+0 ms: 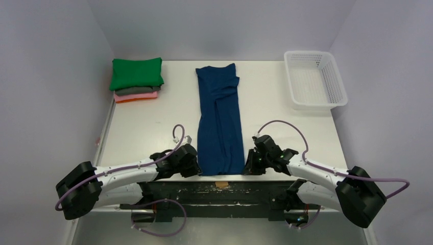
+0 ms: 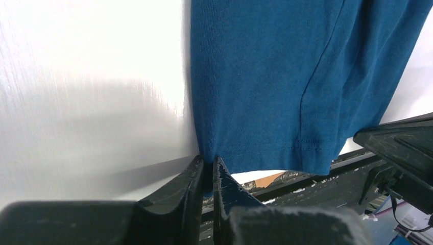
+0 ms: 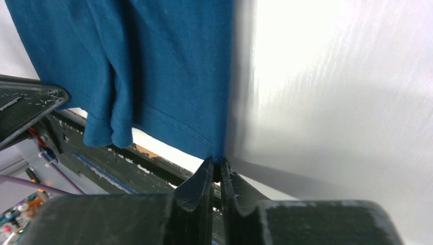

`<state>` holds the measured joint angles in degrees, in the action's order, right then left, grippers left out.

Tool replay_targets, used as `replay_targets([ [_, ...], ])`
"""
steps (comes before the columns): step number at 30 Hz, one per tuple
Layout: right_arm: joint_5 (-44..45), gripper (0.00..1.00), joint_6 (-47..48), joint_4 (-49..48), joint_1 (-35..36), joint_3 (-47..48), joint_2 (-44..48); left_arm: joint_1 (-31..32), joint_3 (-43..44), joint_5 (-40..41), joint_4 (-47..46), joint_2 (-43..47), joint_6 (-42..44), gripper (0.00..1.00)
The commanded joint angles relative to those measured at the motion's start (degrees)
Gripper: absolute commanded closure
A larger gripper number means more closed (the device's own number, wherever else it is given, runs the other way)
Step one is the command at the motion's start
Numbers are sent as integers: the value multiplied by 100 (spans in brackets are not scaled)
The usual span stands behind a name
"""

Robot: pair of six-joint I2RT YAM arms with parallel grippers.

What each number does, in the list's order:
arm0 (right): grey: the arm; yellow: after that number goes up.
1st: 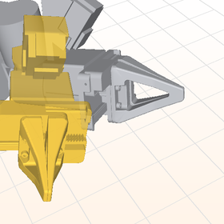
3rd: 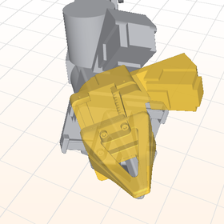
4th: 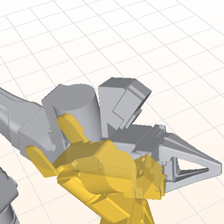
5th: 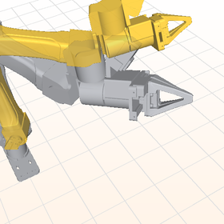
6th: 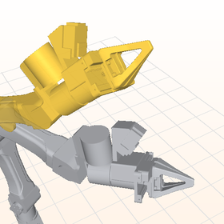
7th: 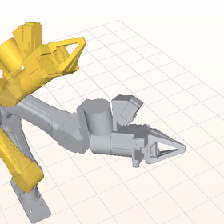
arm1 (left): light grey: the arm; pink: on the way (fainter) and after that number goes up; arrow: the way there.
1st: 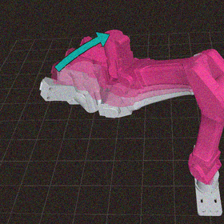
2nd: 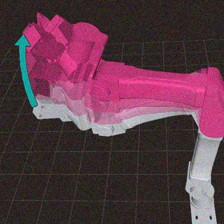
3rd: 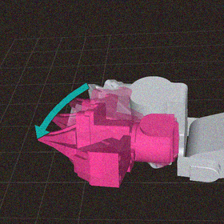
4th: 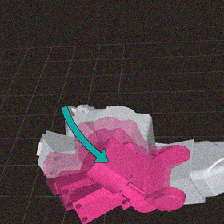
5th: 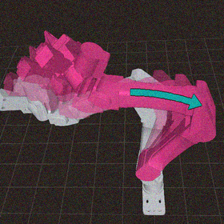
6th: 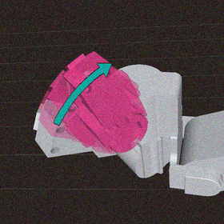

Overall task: Fold and stack the t-shirts
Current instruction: Grab the bottom of the folded rectangular tshirt with both arms, then fold the folded rectangular tshirt in 1/3 of the way

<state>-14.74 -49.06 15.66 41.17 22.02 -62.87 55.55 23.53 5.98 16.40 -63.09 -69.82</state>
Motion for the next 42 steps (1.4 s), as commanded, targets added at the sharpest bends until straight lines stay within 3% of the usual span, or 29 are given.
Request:
replay_targets([
  [1,64,100,-54,341,44,-257,20,112,-212,-212,674,-91,-30,97],
  [5,-159,100,-17,249,103,-321,217,236,-154,-325,734,38,32,100],
  [13,-185,100,-284,1564,277,-589,1802,828,-89,-262,1439,1118,-168,100],
  [16,-101,100,-319,1585,277,-508,2216,863,-44,-263,956,1347,46,100],
  [22,-142,100,-55,1109,278,113,1663,838,930,158,1003,856,498,100],
  [31,979,100,667,1030,115,2014,66,-737,1932,-178,736,-23,1346,100],
  [42,585,100,1209,406,-1178,3617,-1961,-2527,3842,-1055,879,-2092,2218,100],
])
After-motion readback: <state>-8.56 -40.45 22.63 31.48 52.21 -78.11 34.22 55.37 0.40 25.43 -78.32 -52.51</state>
